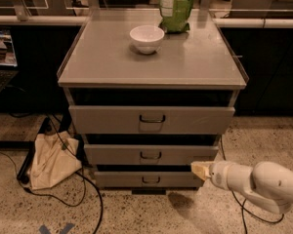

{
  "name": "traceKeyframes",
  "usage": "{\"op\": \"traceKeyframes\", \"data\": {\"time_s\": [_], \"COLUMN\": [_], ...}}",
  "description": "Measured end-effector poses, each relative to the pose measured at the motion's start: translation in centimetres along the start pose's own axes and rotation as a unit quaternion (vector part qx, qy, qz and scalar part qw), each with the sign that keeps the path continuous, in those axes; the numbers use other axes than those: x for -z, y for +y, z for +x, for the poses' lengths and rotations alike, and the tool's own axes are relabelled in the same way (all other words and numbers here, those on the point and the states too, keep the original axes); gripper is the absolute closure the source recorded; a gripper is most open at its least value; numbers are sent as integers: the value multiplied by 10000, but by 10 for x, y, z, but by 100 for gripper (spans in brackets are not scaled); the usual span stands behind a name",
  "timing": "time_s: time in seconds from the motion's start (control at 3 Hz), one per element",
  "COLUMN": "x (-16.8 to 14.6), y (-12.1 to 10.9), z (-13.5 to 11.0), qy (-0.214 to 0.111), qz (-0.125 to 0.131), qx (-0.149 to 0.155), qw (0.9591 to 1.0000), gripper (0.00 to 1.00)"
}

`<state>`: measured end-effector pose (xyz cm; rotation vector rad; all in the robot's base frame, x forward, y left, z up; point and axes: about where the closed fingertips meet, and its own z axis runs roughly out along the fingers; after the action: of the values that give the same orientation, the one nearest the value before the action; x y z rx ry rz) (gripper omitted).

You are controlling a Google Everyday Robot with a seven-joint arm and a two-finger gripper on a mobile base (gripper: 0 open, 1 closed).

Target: Open middle drawer

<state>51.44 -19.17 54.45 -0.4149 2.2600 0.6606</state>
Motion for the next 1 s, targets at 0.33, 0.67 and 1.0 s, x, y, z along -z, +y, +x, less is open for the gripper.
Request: {"op": "traceKeyframes", "data": {"time_s": [0.33, 0.67, 1.0], "x": [-52, -68, -68], "y": [-19, -26, -24], "z": [-9, -2, -3], "qy": [-640, -697, -697], "qz": [222, 384, 366], "qx": [-242, -392, -382], "qw": [9974, 9961, 9962], "gripper": [100, 100, 100]}}
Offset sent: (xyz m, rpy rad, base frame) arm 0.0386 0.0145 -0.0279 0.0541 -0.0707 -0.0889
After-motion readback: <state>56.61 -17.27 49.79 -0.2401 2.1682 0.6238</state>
